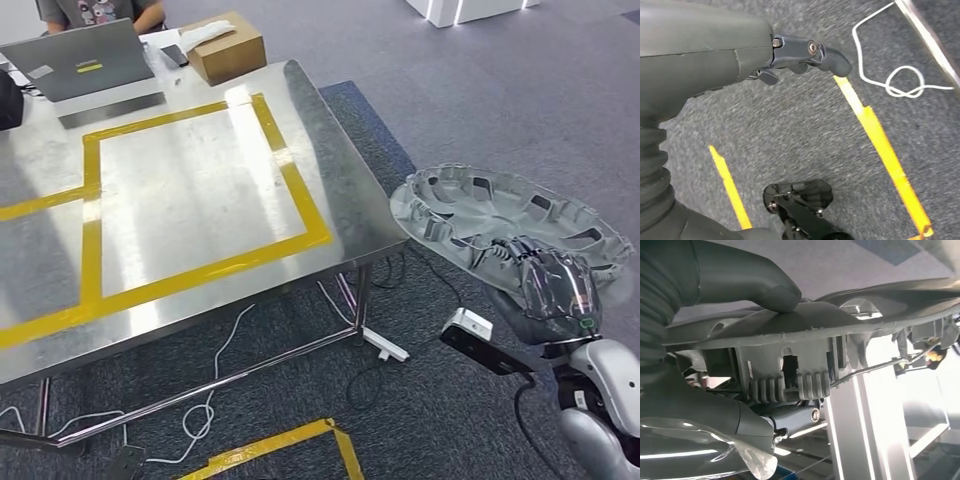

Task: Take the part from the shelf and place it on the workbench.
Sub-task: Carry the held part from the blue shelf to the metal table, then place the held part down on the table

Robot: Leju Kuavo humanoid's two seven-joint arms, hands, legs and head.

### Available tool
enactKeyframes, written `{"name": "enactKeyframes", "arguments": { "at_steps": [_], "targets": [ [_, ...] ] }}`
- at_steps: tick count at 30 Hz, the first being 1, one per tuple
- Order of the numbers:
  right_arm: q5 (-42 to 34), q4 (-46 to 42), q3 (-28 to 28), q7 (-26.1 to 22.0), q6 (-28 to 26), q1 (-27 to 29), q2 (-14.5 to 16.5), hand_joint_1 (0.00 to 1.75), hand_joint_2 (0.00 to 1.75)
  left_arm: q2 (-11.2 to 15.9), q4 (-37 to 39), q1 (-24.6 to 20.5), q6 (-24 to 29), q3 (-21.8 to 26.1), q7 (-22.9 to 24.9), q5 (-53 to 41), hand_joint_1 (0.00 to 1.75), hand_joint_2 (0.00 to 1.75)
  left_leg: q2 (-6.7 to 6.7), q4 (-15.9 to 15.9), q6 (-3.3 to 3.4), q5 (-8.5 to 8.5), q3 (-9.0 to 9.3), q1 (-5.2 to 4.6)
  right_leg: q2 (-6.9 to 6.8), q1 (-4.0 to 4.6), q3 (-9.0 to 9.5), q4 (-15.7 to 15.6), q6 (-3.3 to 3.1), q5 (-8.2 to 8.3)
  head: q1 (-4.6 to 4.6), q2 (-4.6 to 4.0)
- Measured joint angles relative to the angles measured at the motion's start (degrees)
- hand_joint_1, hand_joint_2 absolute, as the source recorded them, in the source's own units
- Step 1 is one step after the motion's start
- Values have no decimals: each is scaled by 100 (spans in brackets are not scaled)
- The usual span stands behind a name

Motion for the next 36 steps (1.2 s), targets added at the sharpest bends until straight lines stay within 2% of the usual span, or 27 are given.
{"name": "enactKeyframes", "arguments": {
  "at_steps": [1,2,4,5,6,8,9,10,12,13,14,15,16,17,19,21,23,24,25,27,29,30,31,32,34,35,36],
  "targets": [
    [-1,-1,-3,-3,-3,20,0,175,175,4,16,9,7,-2,-3,10,0,175,19,-222,45,159,114,-16,-46,24,9,0,-7,-5,1,0],
    [0,-1,-5,-3,-4,35,0,175,175,13,28,14,15,-2,-7,20,0,175,87,-596,114,368,301,-50,-93,45,19,0,-14,-9,1,0],
    [6,-2,-10,2,-3,49,-1,175,175,32,42,-6,28,-6,-11,29,0,175,320,-1291,247,618,633,-138,-188,90,25,7,-13,-20,5,0],
    [10,-2,-12,4,-2,50,-2,175,175,41,44,-22,33,-9,-12,31,0,175,402,-1472,280,652,704,-173,-241,101,17,10,-4,-20,9,0],
    [14,-2,-14,5,-2,52,-3,175,175,47,47,-32,37,-11,-13,33,0,175,418,-1532,286,638,710,-193,-299,107,10,11,10,-20,8,0],
    [18,-3,-17,9,-2,46,-5,175,175,51,54,-23,44,-15,-13,38,0,175,307,-1596,276,682,702,-180,-388,97,-1,13,59,-35,7,0],
    [19,-3,-18,11,0,46,-6,175,175,51,57,-14,48,-18,-13,40,0,175,248,-1631,283,712,711,-162,-332,88,-29,68,89,-87,8,0],
    [19,-4,-21,14,2,46,-9,175,175,49,60,-10,52,-25,-10,42,0,175,194,-1663,294,744,720,-138,-215,80,-106,227,121,-189,18,0],
    [19,-2,-25,16,5,48,-15,175,175,43,63,-20,60,-44,-2,44,0,175,82,-1682,314,779,719,-114,71,58,-425,888,172,-511,35,0],
    [19,-1,-26,16,9,45,-17,175,175,42,63,-25,62,-51,3,47,0,175,23,-1678,318,784,714,-111,141,49,-614,1277,192,-649,38,0],
    [18,1,-25,16,15,43,-17,175,175,39,64,-27,65,-54,10,51,0,175,-39,-1675,318,787,716,-111,165,40,-754,1543,211,-705,38,0],
    [17,2,-23,18,24,42,-17,175,175,37,64,-26,66,-56,15,55,0,175,-107,-1672,315,788,719,-109,174,28,-804,1608,227,-649,37,0],
    [16,2,-22,20,31,45,-17,175,175,36,65,-25,66,-58,20,62,0,175,-175,-1666,308,787,725,-103,183,15,-736,1428,239,-483,36,0],
    [14,1,-24,21,34,54,-18,175,175,33,66,-24,64,-61,21,72,0,175,-245,-1657,296,782,729,-95,216,-4,-573,1061,249,-260,37,0],
    [11,2,-37,17,31,76,-24,175,175,34,68,-23,64,-68,10,89,0,175,-378,-1613,243,766,705,-90,424,-51,-204,319,246,2,35,0],
    [15,3,-57,14,25,99,-38,175,175,39,77,-11,73,-70,-3,96,0,175,-490,-1583,168,772,646,-87,545,-63,-50,43,190,4,32,1],
    [18,2,-69,14,22,114,-48,175,175,45,92,19,86,-73,-17,96,0,175,-568,-1579,106,782,607,-74,450,-60,-40,26,110,15,31,1],
    [20,2,-72,14,25,115,-48,175,175,48,100,33,90,-80,-23,95,0,175,-520,-1534,76,744,583,-76,397,-66,-32,17,70,19,22,1],
    [25,1,-73,15,30,114,-48,175,175,51,104,37,95,-88,-28,95,0,175,-412,-1394,45,645,518,-76,336,-73,-26,6,33,21,6,0],
    [33,-3,-73,20,54,96,-48,175,175,60,108,19,102,-104,-31,95,0,175,-126,-753,-17,285,225,-68,205,-67,-22,-1,-22,13,-25,1],
    [35,-4,-71,32,85,68,-48,175,175,66,108,-2,104,-110,-30,96,0,175,-12,-30,-50,-11,-106,-45,70,-55,-19,-1,-39,2,-31,1],
    [35,-4,-69,38,98,55,-48,175,175,66,108,-5,103,-115,-29,96,0,175,1,96,-52,-9,-160,-39,5,-50,-15,0,-41,-2,-32,1],
    [34,-4,-68,43,107,44,-48,175,175,67,108,-4,102,-120,-27,97,0,175,15,-17,-44,105,-99,-36,-57,-45,-8,0,-39,-7,-32,0],
    [34,-5,-68,45,113,32,-48,175,175,70,108,-3,101,-125,-25,97,0,175,54,-341,-21,300,67,-41,-115,-37,5,0,-33,-13,-32,0],
    [33,-6,-68,49,119,5,-48,175,175,80,108,-14,100,-130,-22,97,0,175,284,-1163,64,630,480,-93,-228,-12,29,4,-5,-34,-31,0],
    [33,-7,-68,49,120,-8,-48,175,175,84,108,-24,100,-133,-22,97,0,175,386,-1432,101,700,607,-125,-280,3,34,6,17,-43,-27,0],
    [34,-7,-66,49,120,-20,-47,175,175,86,108,-32,100,-134,-22,98,0,175,443,-1559,128,708,654,-153,-336,13,37,5,41,-49,-26,0]
  ]
}}
